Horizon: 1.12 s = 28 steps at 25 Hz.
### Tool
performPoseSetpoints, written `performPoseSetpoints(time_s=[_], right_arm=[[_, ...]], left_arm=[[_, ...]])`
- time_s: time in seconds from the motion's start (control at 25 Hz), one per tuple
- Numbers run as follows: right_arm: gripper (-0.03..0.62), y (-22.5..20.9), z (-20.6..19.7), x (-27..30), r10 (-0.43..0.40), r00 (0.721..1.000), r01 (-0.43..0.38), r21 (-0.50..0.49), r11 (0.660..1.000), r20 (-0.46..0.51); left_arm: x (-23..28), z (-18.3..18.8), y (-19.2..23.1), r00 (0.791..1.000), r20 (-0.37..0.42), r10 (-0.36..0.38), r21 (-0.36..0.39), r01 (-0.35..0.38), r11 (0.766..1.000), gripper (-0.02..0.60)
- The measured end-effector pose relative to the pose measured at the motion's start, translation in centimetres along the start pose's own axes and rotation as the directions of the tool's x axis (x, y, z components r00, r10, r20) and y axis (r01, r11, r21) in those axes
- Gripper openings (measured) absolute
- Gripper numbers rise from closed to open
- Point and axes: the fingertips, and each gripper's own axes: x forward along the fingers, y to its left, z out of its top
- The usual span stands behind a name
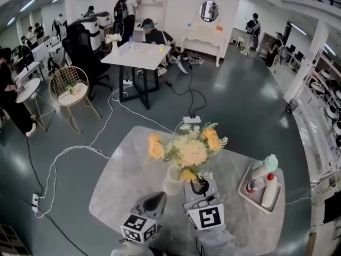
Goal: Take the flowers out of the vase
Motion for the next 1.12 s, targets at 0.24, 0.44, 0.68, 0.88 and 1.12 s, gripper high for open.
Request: performPoseSetpoints(time_s=[0.24, 0.44, 0.68, 0.88, 1.12], right_arm=[[0.038, -1.1, 2.8, -1.0, -0.025, 0.998, 0.023, 0.035, 0.999, 0.059], [0.038, -0.6, 4.7, -0.6, -0.034, 0.993, 0.032, 0.022, 0.999, 0.110], [0.038, -0.1, 6.6, -0.9, -0.039, 0.988, 0.041, -0.007, 0.999, 0.150], [0.038, -0.2, 7.5, -1.4, -0.059, 0.983, 0.060, 0.000, 0.998, 0.176], [0.038, -3.0, 9.6, -4.9, -0.099, 0.975, 0.099, 0.007, 0.995, 0.202]], left_arm=[[-0.2, 1.1, -1.5, 1.000, 0.014, -0.008, 0.022, 0.007, 1.000, 0.003], [-0.7, 2.0, -0.9, 0.999, 0.032, -0.011, 0.030, 0.010, 1.000, 0.003], [-1.2, 2.9, -1.2, 0.998, 0.055, -0.026, 0.051, 0.023, 0.998, 0.003], [-1.1, 3.2, -1.3, 0.996, 0.066, -0.052, 0.070, 0.047, 0.996, 0.003], [-0.1, 3.8, -5.4, 0.992, 0.071, -0.102, 0.085, 0.096, 0.992, 0.003]])
